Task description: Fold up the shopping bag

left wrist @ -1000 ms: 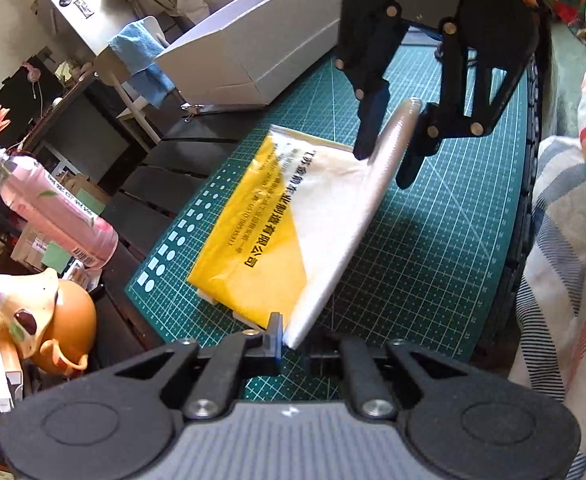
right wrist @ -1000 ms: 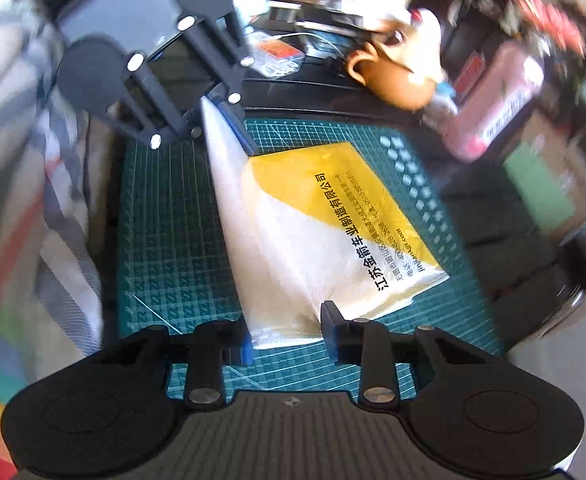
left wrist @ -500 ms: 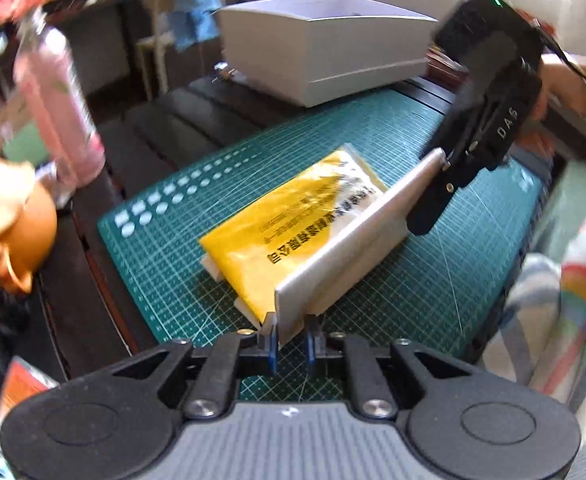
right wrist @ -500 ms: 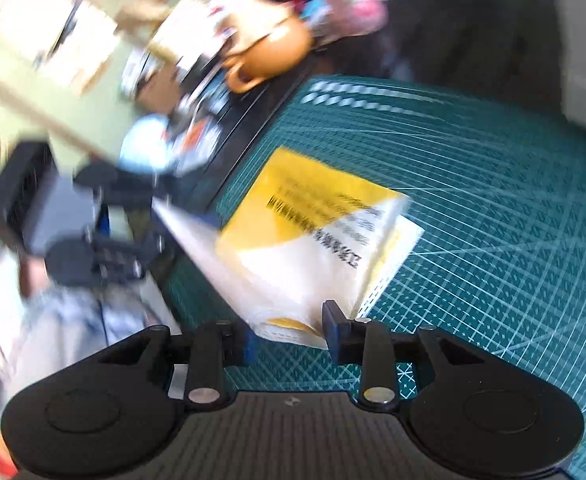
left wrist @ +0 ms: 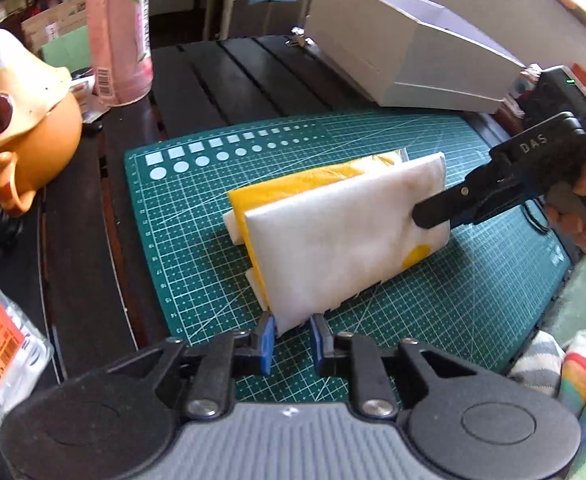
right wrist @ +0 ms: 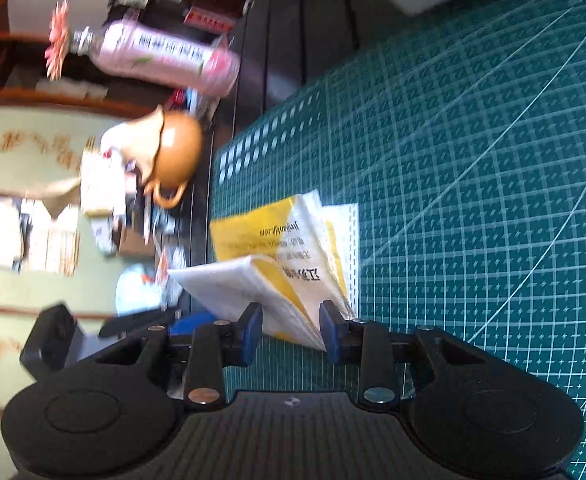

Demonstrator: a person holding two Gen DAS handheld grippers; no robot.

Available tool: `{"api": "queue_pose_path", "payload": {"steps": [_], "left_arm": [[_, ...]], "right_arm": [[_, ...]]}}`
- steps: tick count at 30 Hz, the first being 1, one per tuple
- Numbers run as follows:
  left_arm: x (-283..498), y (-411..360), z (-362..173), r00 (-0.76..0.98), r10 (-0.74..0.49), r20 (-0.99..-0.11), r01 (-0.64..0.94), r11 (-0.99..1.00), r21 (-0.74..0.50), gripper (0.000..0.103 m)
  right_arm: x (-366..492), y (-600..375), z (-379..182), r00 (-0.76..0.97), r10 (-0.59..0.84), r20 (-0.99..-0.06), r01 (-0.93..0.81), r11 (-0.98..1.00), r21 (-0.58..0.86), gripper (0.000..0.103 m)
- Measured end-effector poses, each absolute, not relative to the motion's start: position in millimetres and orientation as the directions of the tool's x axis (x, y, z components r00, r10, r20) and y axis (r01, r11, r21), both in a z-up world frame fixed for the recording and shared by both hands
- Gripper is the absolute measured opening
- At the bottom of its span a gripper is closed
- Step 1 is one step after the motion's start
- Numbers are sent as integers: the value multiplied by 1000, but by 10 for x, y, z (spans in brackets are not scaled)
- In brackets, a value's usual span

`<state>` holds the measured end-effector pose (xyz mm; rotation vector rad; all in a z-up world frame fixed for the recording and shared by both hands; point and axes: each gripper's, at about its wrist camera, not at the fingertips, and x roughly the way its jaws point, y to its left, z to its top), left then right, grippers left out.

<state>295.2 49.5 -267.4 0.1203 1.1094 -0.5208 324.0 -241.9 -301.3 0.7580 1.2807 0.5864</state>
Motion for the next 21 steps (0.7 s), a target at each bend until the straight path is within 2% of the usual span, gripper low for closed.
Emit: {"api": "queue_pose_path", "payload": {"steps": [1,2,4,6,8,11,17,21], "left_arm": [[2962,480,-2670,338,-329,-882,446,881,-158,17],[2973,474,-2673,335,-324,-885,438,885,-159,17],[2995,480,-2680,326,-324,-888,427,889,-168,17],[3024,528,-2684,314,-342,-886,412,890,-198,17],[3045,548,-2677,305,-348,-886,406,890,-210,17],[3044,572,-2610,352,-302,-886,394,906,-152,17],[2951,654,-2378,467,-336,-818,406,903,-139,17],[2888,709,-2222,539,-359,-762,413,901,-132,17]], "right_arm": [[3240,-2382,-2969,223,738,-637,-1,654,757,35],[3239,-2345,-2926,244,719,-651,-26,676,736,42],[3239,-2240,-2843,274,666,-694,-80,735,674,43],[3242,-2097,-2764,291,593,-751,-141,803,580,35],[3257,-2134,-2800,275,607,-746,-130,792,596,30],[3280,-2204,-2864,247,635,-732,-107,769,630,24],[3327,-2345,-2993,193,688,-699,-58,720,692,12],[3350,-2273,-2981,126,695,-708,-117,719,685,10]]}}
